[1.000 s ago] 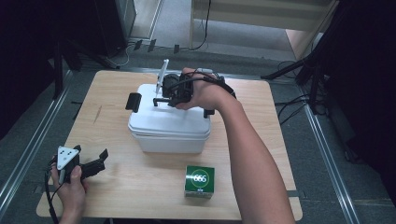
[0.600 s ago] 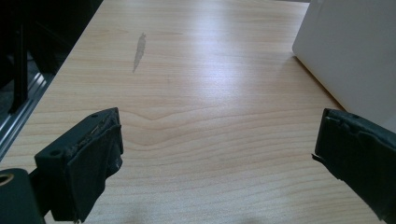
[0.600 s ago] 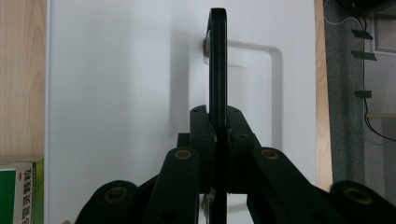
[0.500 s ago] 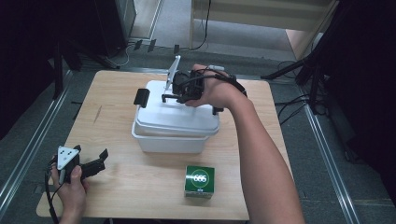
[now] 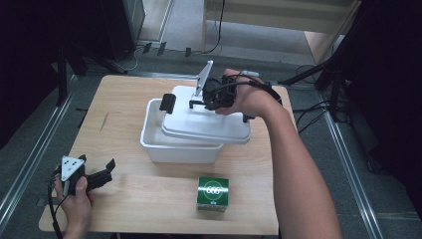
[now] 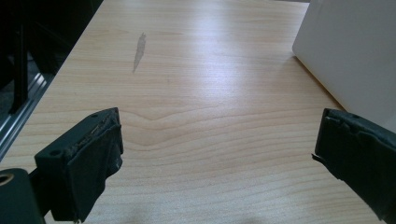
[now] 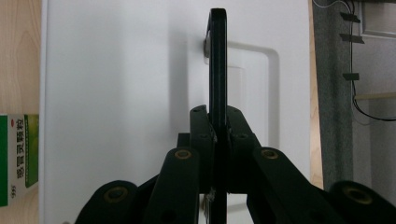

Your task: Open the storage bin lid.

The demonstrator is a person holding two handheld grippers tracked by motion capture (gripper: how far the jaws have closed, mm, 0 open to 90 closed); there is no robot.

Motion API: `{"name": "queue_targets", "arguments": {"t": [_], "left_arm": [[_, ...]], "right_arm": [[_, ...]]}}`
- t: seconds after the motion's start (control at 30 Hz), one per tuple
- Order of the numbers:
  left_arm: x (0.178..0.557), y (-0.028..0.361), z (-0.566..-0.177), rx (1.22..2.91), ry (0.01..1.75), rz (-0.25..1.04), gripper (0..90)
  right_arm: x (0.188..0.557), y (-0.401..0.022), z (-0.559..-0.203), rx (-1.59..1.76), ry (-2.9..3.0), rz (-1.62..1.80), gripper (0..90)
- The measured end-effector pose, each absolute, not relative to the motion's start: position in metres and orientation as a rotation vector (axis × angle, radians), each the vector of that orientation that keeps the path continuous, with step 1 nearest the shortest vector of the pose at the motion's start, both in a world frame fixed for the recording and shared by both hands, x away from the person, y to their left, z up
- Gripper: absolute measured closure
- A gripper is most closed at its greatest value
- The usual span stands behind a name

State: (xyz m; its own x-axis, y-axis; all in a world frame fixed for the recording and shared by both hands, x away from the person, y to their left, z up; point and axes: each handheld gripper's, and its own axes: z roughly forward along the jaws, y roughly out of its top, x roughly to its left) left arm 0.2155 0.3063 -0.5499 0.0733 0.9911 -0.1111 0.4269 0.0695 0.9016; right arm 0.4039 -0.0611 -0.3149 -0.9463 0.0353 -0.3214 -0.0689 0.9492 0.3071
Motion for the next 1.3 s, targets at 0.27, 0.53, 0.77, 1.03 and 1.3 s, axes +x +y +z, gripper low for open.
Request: {"name": "queue_targets", "arguments": {"t": [0.27, 0.53, 0.77, 1.03, 1.3], "left_arm": [[0.215, 0.306, -0.55, 1.49, 1.485, 0.827, 1.6], [0.215, 0.306, -0.55, 1.493, 1.485, 0.826, 1.6], [0.215, 0.306, -0.55, 1.495, 1.485, 0.828, 1.7], [0.215, 0.306, -0.55, 1.497, 1.483, 0.82, 1.7], [0.215, 0.306, -0.55, 1.498, 1.482, 0.821, 1.7]], "right_arm": [[0.401, -0.086, -0.312, -0.006, 2.764, 0.463, 84.6], [0.401, -0.114, -0.311, 0.052, 2.76, 0.469, 84.6], [0.398, -0.136, -0.313, 0.083, 2.752, 0.449, 84.6], [0.393, -0.162, -0.313, 0.114, 2.742, 0.443, 84.6], [0.388, -0.191, -0.316, 0.176, 2.726, 0.429, 84.6]]}}
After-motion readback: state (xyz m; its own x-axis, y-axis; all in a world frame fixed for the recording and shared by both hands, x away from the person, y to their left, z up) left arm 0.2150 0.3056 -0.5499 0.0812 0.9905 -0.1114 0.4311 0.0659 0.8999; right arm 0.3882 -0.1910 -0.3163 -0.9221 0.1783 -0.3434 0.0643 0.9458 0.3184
